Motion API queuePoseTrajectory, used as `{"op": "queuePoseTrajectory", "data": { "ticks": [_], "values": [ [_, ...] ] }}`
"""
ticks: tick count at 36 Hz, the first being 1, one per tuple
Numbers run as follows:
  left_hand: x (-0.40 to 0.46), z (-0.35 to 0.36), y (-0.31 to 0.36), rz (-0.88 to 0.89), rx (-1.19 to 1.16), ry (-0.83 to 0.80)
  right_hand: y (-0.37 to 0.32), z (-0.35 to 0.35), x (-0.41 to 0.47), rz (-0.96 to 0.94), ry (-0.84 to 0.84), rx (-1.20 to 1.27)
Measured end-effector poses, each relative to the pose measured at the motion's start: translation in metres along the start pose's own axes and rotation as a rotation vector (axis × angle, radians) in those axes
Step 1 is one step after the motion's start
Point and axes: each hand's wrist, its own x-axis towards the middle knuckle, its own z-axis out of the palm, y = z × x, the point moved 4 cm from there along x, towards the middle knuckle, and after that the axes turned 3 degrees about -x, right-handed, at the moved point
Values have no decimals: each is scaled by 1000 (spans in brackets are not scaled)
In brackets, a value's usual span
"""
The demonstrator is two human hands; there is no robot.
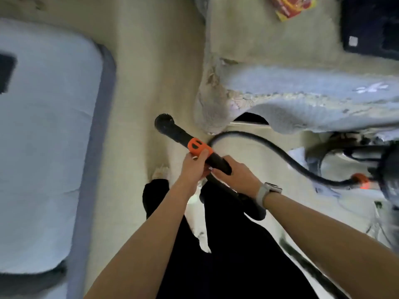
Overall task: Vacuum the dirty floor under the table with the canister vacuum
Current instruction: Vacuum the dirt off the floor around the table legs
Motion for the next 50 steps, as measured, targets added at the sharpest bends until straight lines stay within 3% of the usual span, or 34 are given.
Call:
{"op": "queuePoseTrajectory", "data": {
  "ticks": [9,18,28,31,35,38,45,50],
  "values": [
    [-19,36,-16,-99,539,-427,39,62,-77,326,398,480],
    [-39,93,-87,-44,1153,-742,72,137,-130,592,777,984],
    [-73,248,-133,261,1442,-1070,125,67,-152,588,1379,1442],
    [-94,308,-131,493,1554,-1167,142,18,-151,503,1550,1644],
    [-117,367,-137,618,1769,-1329,160,-26,-158,361,1709,1894],
    [-116,383,-151,512,1830,-1436,176,-23,-165,385,1770,2004],
    [-46,327,-182,263,2140,-1284,203,48,-161,608,1850,2292],
    [-10,274,-207,-9,2345,-1369,223,86,-144,775,1926,2384]
  ]
}}
